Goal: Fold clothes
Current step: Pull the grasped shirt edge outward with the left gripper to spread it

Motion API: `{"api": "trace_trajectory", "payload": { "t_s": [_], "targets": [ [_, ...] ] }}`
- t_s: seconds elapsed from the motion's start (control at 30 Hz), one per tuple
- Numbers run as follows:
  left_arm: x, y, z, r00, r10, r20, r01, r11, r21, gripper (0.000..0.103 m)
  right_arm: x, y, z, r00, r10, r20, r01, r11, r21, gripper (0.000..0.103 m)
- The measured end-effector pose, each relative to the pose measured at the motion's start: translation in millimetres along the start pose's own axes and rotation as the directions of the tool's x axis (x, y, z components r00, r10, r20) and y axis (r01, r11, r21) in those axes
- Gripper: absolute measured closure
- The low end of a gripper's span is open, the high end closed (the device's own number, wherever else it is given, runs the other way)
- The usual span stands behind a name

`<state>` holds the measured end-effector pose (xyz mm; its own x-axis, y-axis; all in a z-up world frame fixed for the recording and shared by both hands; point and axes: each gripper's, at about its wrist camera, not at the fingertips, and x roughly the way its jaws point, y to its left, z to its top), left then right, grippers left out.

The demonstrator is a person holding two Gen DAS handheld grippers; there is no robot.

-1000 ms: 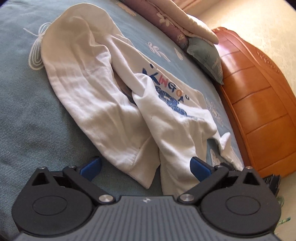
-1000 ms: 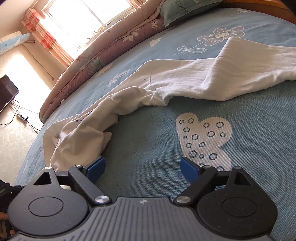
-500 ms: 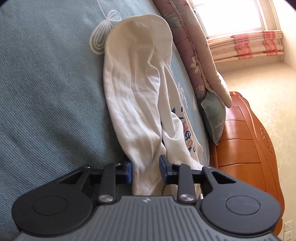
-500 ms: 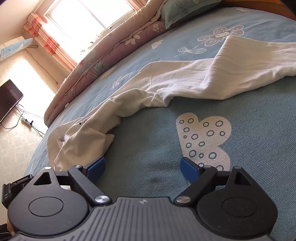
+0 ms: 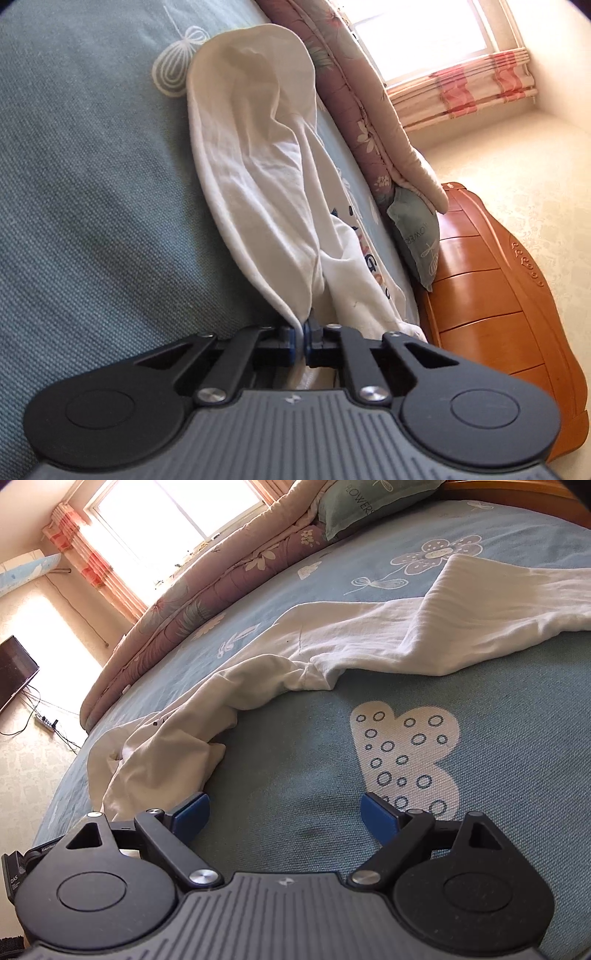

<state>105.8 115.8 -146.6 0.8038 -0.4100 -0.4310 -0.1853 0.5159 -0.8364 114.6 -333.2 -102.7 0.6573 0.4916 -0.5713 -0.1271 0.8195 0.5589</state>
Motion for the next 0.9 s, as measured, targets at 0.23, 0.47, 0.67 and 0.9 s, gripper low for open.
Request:
{"api": "trace_trajectory", "payload": {
  "t_s": [0.23,0.47,0.67,0.9],
  "targets": [
    [-12.4,-7.4,14.6,0.995,0.07,-0.065,-0.066,0.996,0.063,0.097,1.9,6.6,-2.0,1.0,-0.026,-0.004,0.026,0.999,-0.047,0.009],
    [-48.4,-4.2,54.6,0.99,0.144,0.008,-0.144,0.984,0.108,0.099,2.1,9.1,-2.7,0.999,-0.041,-0.006,0.041,0.997,-0.064,0.009],
    [-81.7,-5.6,124.2,0.952,0.294,0.082,-0.305,0.927,0.217,0.099,3.7,12.6,-1.9,0.998,-0.06,-0.015,0.059,0.995,-0.078,0.009],
    [-103.0,0.8,197.4,0.856,0.504,0.117,-0.508,0.778,0.37,0.099,6.9,20.9,0.8,0.993,-0.111,-0.036,0.107,0.989,-0.101,0.009]
  ]
}}
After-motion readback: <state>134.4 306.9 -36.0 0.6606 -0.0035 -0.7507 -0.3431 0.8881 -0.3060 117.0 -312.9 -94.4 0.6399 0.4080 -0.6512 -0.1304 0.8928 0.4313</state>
